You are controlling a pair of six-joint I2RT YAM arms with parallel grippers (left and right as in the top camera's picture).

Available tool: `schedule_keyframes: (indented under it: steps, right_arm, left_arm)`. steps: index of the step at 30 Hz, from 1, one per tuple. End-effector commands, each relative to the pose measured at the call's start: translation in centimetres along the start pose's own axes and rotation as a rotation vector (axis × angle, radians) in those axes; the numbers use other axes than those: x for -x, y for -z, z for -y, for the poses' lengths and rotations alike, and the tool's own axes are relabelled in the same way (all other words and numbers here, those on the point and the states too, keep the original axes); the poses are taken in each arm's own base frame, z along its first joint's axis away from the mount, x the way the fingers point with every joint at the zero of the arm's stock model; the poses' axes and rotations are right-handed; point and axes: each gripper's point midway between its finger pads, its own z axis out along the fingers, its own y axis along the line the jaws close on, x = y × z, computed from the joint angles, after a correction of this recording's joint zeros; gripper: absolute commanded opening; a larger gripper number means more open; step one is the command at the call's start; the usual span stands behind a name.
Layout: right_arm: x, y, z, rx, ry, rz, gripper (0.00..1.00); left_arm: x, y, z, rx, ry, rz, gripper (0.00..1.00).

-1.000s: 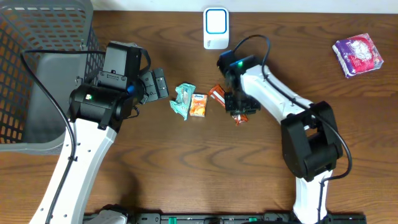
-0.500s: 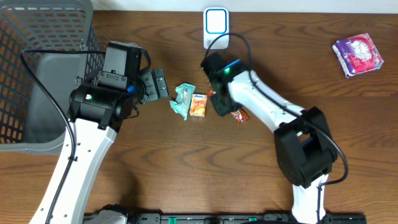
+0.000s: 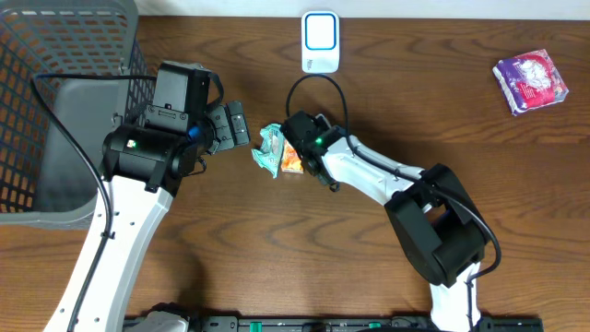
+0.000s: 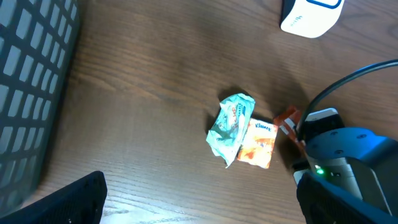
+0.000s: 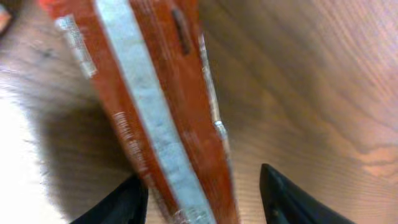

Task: Scan the item barcode

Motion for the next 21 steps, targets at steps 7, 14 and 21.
schedule_keyframes:
  steps: [7, 14, 21]
  right_arm:
    - [-0.6, -0.4, -0.5, 0.100, -0.092, -0.027, 0.05]
    - [2.1, 2.0, 0.3, 0.280, -0.222, -0.044, 0.01]
    - [3.8, 4.3, 1.0, 0.729, -0.418, -0.104, 0.01]
  left_arm:
    - [0.1, 0.0, -0.3, 0.019, -0.010, 0.005, 0.98]
    - [0.1, 0.0, -0.3, 0.019, -0.010, 0.005, 0.98]
    - [0.1, 0.0, -0.3, 0.020, -0.009, 0.005, 0.98]
